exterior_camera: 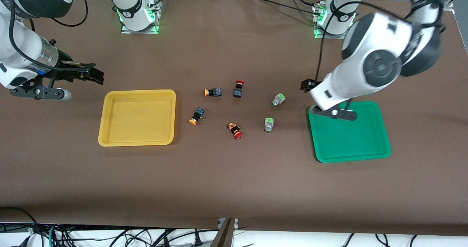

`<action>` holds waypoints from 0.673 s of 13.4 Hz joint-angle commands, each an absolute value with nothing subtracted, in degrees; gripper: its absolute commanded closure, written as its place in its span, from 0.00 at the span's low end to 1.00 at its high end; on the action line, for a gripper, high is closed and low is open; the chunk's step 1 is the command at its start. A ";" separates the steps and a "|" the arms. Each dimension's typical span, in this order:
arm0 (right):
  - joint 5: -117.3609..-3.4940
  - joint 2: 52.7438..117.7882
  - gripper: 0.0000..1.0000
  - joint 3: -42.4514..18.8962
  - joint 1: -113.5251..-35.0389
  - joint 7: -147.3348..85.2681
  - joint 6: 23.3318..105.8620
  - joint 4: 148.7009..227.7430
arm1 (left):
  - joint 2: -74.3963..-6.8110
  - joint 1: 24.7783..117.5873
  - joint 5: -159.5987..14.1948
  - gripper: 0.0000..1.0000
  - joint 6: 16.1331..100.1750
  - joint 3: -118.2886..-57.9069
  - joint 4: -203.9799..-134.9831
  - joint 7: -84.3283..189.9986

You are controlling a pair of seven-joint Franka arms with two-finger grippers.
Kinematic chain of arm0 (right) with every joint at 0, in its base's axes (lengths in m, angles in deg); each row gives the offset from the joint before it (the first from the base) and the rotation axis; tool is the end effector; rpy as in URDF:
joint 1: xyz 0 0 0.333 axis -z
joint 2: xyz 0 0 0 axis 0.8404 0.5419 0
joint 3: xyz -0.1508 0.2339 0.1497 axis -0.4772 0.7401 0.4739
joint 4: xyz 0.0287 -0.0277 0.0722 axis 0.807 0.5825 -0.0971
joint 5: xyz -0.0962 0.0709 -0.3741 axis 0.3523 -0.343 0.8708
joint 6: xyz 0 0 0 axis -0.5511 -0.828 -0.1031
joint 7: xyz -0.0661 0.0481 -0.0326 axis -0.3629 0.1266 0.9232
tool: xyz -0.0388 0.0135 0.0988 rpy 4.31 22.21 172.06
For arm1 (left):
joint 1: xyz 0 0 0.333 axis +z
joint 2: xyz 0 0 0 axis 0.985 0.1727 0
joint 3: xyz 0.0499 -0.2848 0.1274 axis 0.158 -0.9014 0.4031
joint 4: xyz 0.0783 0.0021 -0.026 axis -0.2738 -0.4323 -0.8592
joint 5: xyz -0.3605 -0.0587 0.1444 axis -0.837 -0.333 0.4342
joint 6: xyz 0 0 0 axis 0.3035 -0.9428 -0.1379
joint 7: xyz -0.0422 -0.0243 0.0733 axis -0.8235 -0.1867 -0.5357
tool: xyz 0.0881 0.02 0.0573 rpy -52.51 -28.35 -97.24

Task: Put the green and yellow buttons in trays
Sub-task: 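Move the left gripper over the nearer green button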

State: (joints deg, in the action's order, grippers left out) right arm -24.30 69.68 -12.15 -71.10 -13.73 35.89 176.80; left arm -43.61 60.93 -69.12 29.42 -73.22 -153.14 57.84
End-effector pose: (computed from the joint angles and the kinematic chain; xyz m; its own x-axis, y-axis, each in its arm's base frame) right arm 0.5795 0.0879 0.5626 0.9864 -0.0748 -0.1463 -0.0708 -0.9970 0.0321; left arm 0.5904 -0.2499 0.4402 0.9310 -0.1778 -0.3188 -0.1704 -0.9840 0.0510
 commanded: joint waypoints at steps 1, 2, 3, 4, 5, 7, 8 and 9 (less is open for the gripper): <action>-23.41 69.89 0.00 -11.78 -70.72 -13.78 35.28 175.68 | -40.22 58.00 -70.13 0.00 31.33 -72.67 -153.17 58.25; -23.49 69.89 0.00 -11.78 -70.63 -13.78 35.28 175.68 | -39.34 57.47 -70.13 0.00 32.21 -72.67 -153.70 58.16; -23.49 69.89 0.00 -11.78 -70.63 -13.78 35.28 175.68 | -38.20 57.03 -70.13 0.00 33.00 -72.67 -154.14 57.64; -23.49 69.89 0.00 -11.78 -70.63 -13.78 35.28 175.68 | -37.23 56.51 -70.13 0.00 34.40 -72.67 -155.19 57.55; -23.49 69.89 0.00 -11.69 -70.63 -13.78 35.28 175.68 | -36.00 55.28 -70.04 0.00 36.07 -72.67 -156.33 57.37; -23.49 69.89 0.00 -11.69 -70.72 -13.78 35.28 175.68 | -31.88 53.35 -70.04 0.00 38.88 -72.67 -156.78 53.09; -23.49 69.89 0.00 -11.69 -70.72 -13.78 35.28 175.68 | -31.34 52.56 -69.95 0.00 41.60 -72.67 -158.35 51.76; -23.49 69.89 0.00 -11.69 -70.72 -13.70 35.28 175.68 | -31.42 51.68 -69.95 0.00 45.11 -72.67 -161.06 51.57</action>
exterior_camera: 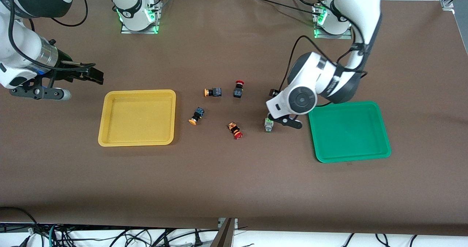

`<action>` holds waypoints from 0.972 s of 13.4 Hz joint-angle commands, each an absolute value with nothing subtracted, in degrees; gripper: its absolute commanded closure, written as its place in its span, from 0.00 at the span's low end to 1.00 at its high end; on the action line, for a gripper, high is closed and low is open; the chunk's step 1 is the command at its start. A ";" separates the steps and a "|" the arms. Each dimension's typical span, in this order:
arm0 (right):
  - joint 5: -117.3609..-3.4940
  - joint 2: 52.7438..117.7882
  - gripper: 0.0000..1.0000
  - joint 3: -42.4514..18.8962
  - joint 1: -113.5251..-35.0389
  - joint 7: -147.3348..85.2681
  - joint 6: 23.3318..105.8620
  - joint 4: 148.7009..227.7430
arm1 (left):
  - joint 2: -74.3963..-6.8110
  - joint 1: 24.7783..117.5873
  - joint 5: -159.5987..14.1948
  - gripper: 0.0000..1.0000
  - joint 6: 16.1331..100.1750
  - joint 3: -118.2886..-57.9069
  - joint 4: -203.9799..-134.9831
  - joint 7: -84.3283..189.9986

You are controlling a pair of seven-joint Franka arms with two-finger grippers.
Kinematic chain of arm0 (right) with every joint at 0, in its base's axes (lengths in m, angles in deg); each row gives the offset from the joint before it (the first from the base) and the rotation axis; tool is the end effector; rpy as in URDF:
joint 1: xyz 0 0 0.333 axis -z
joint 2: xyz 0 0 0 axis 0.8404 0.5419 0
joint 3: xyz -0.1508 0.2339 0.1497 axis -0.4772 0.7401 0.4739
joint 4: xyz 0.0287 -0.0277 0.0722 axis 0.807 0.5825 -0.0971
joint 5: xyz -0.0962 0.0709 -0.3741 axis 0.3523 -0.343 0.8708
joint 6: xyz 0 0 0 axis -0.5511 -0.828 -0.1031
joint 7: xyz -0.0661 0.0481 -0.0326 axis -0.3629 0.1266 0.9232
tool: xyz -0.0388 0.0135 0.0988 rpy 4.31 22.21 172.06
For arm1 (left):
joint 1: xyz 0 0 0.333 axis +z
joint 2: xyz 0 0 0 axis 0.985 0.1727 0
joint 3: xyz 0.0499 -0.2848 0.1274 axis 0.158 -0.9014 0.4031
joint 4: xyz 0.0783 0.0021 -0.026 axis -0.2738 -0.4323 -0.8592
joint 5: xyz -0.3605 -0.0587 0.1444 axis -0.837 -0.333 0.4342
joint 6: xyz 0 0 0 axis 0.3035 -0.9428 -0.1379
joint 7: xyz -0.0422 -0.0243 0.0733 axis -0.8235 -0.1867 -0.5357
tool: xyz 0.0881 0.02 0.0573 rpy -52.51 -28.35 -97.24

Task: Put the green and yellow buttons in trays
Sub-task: 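Move the left gripper over the nearer green button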

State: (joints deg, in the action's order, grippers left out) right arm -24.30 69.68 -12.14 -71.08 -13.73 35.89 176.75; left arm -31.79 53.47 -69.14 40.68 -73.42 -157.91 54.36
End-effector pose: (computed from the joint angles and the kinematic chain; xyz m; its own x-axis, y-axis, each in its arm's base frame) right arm 0.5796 0.0878 0.5630 0.9865 -0.0749 -0.1454 -0.0710 -0.9970 0.0318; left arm 0.5644 -0.3318 0.2793 0.8559 -0.3245 -0.4027 -0.3292 -0.9424 0.0597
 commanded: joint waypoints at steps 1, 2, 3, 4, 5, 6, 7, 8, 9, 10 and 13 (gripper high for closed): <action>-23.49 69.89 0.00 -11.69 -70.72 -13.78 35.28 175.68 | -31.59 51.06 -69.86 0.00 48.45 -72.67 -163.61 51.31; -23.49 69.89 0.00 -11.78 -70.72 -13.78 35.28 175.68 | -31.60 50.62 -69.69 0.00 51.09 -72.67 -165.55 50.78; -23.49 69.89 0.00 -11.69 -70.72 -13.70 35.28 175.68 | -31.60 50.53 -69.43 0.00 53.47 -72.67 -167.40 49.91; -23.41 69.89 0.00 -11.69 -70.72 -13.70 35.28 175.68 | -31.60 50.26 -69.34 0.00 55.75 -72.67 -169.16 48.25; -23.49 69.89 0.00 -11.69 -70.72 -13.78 35.28 175.68 | -31.77 49.91 -69.25 0.00 57.43 -72.67 -170.65 47.53; -23.49 69.89 0.00 -11.69 -70.72 -13.78 35.28 175.68 | -32.03 49.04 -69.07 0.00 58.66 -72.67 -172.06 47.44; -23.49 69.89 0.00 -11.69 -70.72 -13.70 35.28 175.68 | -32.21 48.77 -68.98 0.00 59.46 -72.67 -172.94 47.44; -23.49 69.89 0.00 -11.69 -70.72 -13.70 35.28 175.68 | -32.30 48.25 -68.98 0.00 59.55 -72.59 -173.39 47.44; -23.49 69.89 0.00 -11.69 -70.72 -13.70 35.28 175.68 | -32.30 47.81 -68.72 0.00 59.82 -72.58 -174.09 47.44; -23.49 69.89 0.00 -11.69 -70.72 -13.70 35.28 175.68 | -32.39 47.80 -67.68 0.00 60.08 -72.58 -174.36 47.44; -23.49 69.98 0.00 -11.69 -70.72 -13.70 35.28 175.68 | -32.39 47.71 -65.92 0.00 60.52 -72.58 -174.36 47.35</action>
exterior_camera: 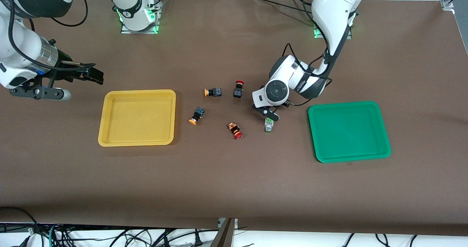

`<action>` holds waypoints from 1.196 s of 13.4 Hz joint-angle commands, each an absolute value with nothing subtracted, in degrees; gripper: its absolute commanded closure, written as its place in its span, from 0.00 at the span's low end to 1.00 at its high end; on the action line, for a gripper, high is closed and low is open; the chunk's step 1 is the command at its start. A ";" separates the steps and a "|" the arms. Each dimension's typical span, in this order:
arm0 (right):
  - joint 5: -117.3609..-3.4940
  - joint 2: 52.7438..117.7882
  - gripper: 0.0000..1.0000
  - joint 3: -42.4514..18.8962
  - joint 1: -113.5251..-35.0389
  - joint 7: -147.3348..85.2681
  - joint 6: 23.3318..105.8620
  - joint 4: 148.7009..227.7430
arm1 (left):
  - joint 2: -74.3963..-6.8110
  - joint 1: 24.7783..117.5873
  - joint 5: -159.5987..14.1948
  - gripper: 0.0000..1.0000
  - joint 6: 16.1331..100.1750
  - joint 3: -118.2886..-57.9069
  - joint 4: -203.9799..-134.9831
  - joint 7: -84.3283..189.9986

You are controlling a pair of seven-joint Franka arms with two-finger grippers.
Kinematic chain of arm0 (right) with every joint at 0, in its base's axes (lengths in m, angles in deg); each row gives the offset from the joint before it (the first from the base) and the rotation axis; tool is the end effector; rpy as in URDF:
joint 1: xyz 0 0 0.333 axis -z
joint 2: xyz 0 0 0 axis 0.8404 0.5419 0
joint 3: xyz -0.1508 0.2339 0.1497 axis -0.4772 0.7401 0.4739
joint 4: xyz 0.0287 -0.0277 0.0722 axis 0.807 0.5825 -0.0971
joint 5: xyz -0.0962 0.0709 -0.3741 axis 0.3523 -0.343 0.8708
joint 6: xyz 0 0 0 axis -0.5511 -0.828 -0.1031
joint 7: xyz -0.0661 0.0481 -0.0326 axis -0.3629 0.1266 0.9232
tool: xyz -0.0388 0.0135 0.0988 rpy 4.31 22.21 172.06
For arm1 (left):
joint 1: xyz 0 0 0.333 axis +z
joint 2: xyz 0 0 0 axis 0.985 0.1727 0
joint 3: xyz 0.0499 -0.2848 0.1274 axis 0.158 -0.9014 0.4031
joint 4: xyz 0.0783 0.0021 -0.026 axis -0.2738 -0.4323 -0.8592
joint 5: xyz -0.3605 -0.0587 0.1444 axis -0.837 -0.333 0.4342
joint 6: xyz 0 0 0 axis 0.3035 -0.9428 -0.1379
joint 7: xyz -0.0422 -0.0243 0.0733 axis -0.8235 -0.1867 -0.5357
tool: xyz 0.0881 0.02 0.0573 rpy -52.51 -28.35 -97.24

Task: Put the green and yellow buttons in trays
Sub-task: 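Move the left gripper over the nearer green button, then lower the left gripper and grasp the green button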

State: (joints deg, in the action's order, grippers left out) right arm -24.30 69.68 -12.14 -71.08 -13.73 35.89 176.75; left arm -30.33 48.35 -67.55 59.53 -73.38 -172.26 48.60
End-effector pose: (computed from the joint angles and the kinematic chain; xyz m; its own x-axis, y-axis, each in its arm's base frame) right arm 0.5796 0.0878 0.5630 0.9865 -0.0749 -0.1454 -0.0710 -0.9970 0.0318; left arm 0.5021 -0.3569 0.1796 0.8045 -0.4838 -0.3447 -0.4928 -0.8675 0.0674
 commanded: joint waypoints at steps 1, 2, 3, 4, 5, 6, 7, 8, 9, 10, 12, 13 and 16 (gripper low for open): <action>-23.49 69.98 0.00 -11.69 -70.72 -13.70 35.28 175.68 | -32.39 47.80 -64.95 0.00 60.52 -72.58 -174.36 46.92; -23.49 69.98 0.00 -11.69 -70.72 -13.70 35.28 175.86 | -32.30 48.15 -64.24 0.00 60.52 -72.58 -174.36 46.48; -23.49 69.89 0.00 -11.69 -70.72 -13.70 35.28 175.69 | -32.30 48.33 -63.63 0.04 60.52 -72.58 -174.45 46.12; -23.49 69.89 0.00 -11.69 -70.72 -13.70 35.28 175.68 | -32.30 48.33 -63.62 0.12 60.78 -72.58 -174.53 46.12; -23.49 69.97 0.00 -11.69 -70.72 -13.70 35.28 175.68 | -32.30 48.33 -63.62 0.18 61.66 -72.58 -175.06 46.12; -23.49 69.98 0.00 -11.69 -70.72 -13.70 35.28 175.68 | -32.30 48.33 -63.62 0.20 62.45 -72.58 -175.67 46.12; -23.49 69.98 0.00 -11.69 -70.72 -13.70 35.28 175.68 | -32.30 48.42 -63.62 0.27 62.72 -72.58 -175.76 46.12; -23.49 69.98 0.00 -11.69 -70.72 -13.61 35.28 175.68 | -32.21 48.42 -63.54 0.31 62.72 -72.58 -175.77 45.95; -23.49 69.98 0.00 -11.69 -70.72 -13.61 35.28 175.68 | -32.30 48.50 -63.53 0.40 62.72 -72.58 -175.77 44.81; -23.49 69.98 0.00 -11.69 -70.72 -13.70 35.28 175.68 | -32.21 49.03 -63.53 0.49 62.72 -72.58 -175.77 43.24; -23.49 69.98 0.00 -11.69 -70.72 -13.70 35.28 175.68 | -32.30 51.65 -63.62 0.71 62.46 -72.67 -175.59 39.55; -23.49 69.98 0.00 -11.69 -70.72 -13.70 35.28 175.68 | -32.56 53.15 -64.32 0.73 62.11 -72.67 -175.33 37.01; -23.49 69.98 0.00 -11.69 -70.72 -13.61 35.28 175.68 | -35.63 58.24 -64.50 0.73 58.09 -72.67 -173.23 34.70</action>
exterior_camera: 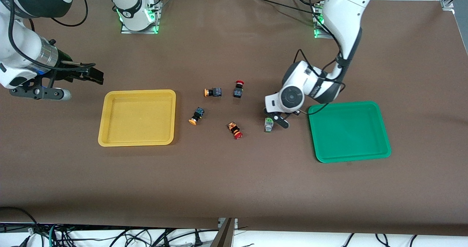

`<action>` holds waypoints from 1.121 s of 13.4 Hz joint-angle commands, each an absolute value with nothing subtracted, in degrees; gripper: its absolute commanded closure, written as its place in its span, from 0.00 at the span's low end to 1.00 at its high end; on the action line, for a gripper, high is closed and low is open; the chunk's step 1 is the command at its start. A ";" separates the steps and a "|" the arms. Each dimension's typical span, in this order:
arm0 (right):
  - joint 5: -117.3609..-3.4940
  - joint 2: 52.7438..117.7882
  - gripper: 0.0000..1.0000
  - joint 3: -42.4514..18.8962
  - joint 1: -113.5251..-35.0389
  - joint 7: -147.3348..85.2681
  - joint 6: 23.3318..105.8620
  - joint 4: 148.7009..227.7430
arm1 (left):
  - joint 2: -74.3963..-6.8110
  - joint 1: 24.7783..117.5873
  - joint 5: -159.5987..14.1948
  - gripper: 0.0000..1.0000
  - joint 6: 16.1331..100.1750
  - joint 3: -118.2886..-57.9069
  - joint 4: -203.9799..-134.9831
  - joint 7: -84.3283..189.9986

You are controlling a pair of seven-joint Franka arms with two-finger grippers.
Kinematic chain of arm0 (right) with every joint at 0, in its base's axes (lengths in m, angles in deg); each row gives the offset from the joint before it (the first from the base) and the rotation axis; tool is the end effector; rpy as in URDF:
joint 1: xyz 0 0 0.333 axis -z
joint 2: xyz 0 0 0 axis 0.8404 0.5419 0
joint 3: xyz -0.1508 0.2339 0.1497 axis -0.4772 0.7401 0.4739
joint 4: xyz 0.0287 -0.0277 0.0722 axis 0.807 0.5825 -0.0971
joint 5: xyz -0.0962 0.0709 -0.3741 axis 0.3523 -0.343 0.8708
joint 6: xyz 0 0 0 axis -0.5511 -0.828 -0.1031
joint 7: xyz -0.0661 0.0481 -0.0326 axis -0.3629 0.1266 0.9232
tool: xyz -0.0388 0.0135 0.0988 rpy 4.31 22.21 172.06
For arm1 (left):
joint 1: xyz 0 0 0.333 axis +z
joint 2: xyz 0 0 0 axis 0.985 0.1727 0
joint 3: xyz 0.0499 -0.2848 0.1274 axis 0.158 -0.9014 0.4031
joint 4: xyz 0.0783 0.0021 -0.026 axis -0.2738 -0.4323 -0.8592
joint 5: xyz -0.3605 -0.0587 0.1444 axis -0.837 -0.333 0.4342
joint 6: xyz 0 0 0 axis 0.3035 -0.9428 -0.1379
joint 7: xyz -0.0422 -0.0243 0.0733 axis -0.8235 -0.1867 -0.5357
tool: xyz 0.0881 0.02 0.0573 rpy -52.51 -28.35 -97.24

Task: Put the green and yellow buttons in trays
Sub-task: 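Lower the left gripper and grasp the green button, then carry the green button into the green tray and release it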

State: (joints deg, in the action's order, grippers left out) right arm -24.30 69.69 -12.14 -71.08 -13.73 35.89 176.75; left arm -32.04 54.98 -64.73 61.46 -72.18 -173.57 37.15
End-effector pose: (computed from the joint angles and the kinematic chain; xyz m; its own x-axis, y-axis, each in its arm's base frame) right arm 0.5796 0.0878 0.5629 0.9865 -0.0749 -0.1456 -0.0710 -0.9970 0.0319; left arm 0.5473 -0.2835 0.1906 0.7684 -0.5691 -0.2929 -0.5725 -0.8157 0.0829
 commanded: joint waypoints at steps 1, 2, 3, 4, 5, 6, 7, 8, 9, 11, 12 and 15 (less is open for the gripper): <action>-23.49 69.98 0.00 -11.69 -70.72 -13.70 35.28 175.68 | -35.81 60.09 -64.59 0.73 55.45 -72.67 -171.04 34.52; -23.49 69.98 0.00 -11.69 -70.72 -13.70 35.28 175.68 | -35.99 61.85 -64.76 0.73 53.42 -72.76 -169.71 34.52; -23.49 69.98 0.00 -11.69 -70.72 -13.70 35.28 175.68 | -37.56 63.17 -66.68 0.73 51.92 -72.59 -169.61 34.78; -23.49 69.98 0.00 -11.69 -70.81 -13.70 35.28 175.68 | -39.14 64.14 -67.31 0.74 49.47 -72.41 -169.53 35.91; -23.49 69.98 0.00 -11.69 -70.81 -13.70 35.28 175.68 | -40.02 64.50 -67.31 0.74 46.66 -71.45 -169.00 37.06; -23.49 69.98 0.00 -11.69 -70.72 -13.61 35.28 175.68 | -40.29 66.24 -67.05 0.74 44.29 -69.70 -167.95 37.07; -23.49 69.98 0.00 -11.69 -70.72 -13.61 35.28 175.68 | -40.30 68.78 -66.96 0.70 43.22 -69.25 -167.51 36.20; -23.49 69.98 0.00 -11.69 -70.72 -13.61 35.28 175.68 | -40.30 72.29 -66.79 0.61 43.21 -69.24 -167.50 34.19; -23.49 69.89 0.00 -11.78 -70.72 -13.61 35.28 175.68 | -40.12 74.50 -66.35 0.63 43.29 -69.24 -167.59 32.51; -23.49 69.89 0.00 -11.78 -70.63 -13.61 35.28 175.68 | -39.42 78.63 -64.77 0.67 43.56 -69.24 -167.59 32.15; -23.49 69.89 0.00 -11.78 -70.63 -13.61 35.28 175.68 | -39.24 81.17 -64.16 0.67 43.91 -69.24 -167.59 31.54; -23.41 69.89 0.00 -11.78 -70.63 -13.61 35.28 175.68 | -36.45 87.15 -63.45 0.67 45.31 -69.24 -168.38 29.87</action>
State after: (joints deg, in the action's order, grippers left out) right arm -24.30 69.70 -12.15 -71.04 -13.73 35.89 176.74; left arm -38.32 83.90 -64.66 44.49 -68.42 -168.18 31.31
